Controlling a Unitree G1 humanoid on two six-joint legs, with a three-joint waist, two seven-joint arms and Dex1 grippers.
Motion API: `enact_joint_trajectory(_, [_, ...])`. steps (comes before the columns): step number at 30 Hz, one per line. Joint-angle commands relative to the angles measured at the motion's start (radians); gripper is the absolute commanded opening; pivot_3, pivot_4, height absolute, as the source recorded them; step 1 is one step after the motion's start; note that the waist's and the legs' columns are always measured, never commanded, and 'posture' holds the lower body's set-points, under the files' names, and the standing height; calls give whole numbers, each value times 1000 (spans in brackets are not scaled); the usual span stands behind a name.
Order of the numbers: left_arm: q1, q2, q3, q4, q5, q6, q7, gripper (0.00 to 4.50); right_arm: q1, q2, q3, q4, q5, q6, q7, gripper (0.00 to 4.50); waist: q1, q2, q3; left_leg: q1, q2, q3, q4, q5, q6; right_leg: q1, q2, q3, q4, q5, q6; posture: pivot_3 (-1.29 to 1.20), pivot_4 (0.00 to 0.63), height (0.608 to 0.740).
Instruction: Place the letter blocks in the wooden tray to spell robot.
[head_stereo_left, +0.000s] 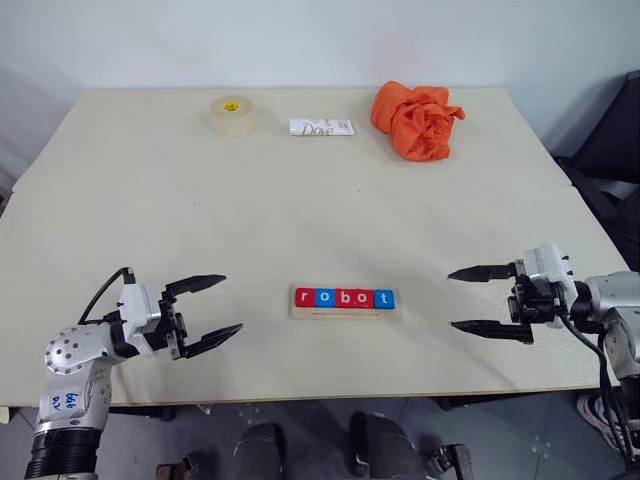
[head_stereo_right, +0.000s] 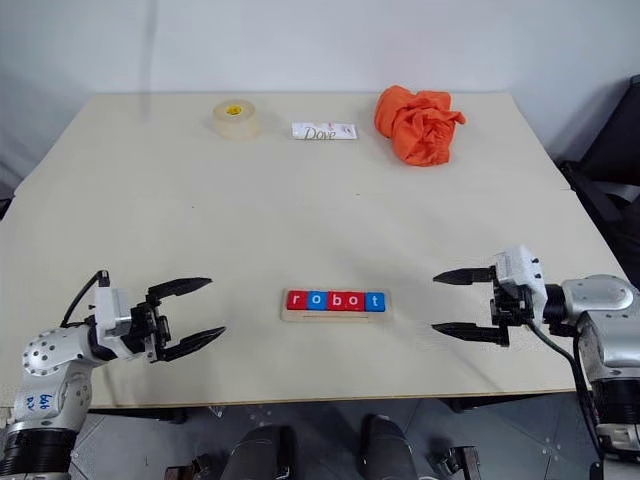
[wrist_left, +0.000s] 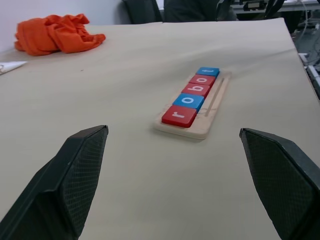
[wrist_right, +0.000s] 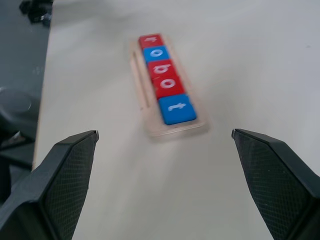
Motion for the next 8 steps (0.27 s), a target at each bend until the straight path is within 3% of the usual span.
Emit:
enact_joint_trajectory(1, [2,2,38,-17,-42,-18,-4,4500,-47,-32,10,49,29,-54,74,4471,0,0,0,0,0,0,0,0,0,0,0,0,0,0,0,0,150,740])
enact_joint_trajectory(8, [-5,-4,52,-19,-55,-45,-11,4500,-83,-31,44,78,53,-76,74,4471,2,0,0,0,0,0,0,0,0,0,0,0,0,0,0,0,150,740])
